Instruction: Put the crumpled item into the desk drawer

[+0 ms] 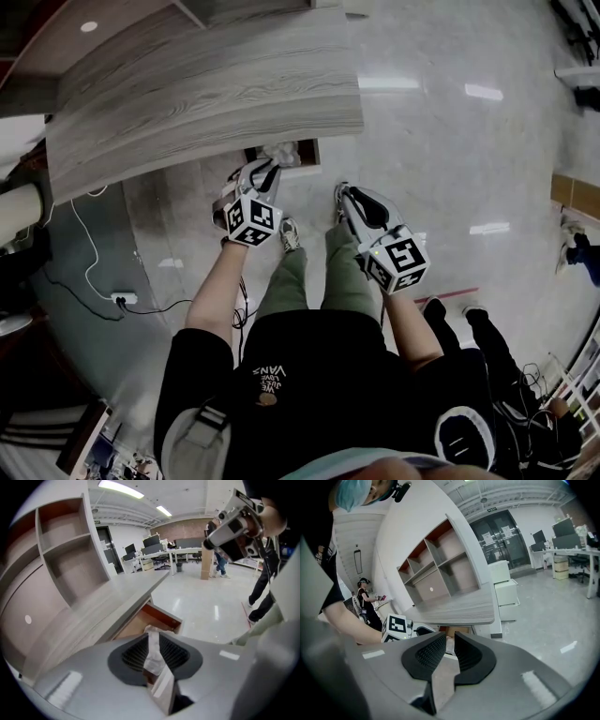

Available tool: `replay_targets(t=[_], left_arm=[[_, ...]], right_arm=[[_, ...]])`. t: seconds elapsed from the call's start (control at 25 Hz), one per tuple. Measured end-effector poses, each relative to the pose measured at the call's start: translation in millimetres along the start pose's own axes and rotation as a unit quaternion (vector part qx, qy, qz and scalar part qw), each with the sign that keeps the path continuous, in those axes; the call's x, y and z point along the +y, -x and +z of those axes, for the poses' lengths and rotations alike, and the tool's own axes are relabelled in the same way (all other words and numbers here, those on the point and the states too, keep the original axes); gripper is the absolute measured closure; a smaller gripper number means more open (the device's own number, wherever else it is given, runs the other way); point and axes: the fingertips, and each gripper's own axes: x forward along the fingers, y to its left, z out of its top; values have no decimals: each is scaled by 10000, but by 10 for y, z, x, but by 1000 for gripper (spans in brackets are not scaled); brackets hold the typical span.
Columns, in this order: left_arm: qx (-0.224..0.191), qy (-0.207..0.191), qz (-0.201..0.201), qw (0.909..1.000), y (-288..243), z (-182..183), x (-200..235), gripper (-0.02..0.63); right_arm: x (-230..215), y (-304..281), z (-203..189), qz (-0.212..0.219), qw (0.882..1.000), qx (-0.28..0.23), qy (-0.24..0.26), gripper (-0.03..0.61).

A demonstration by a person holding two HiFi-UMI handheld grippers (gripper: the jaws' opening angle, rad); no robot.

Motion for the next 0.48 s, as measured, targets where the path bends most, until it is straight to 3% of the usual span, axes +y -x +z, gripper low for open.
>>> replay_targets(t=[0.28,0.48], left_arm=[[-399,349,156,9985,219,186,125,488],[-600,459,287,9967,360,294,190,536]], right_arm=[[45,-31,73,-91,9999,-18,105,538],[61,-31,152,-122,9998,-102,131,550]])
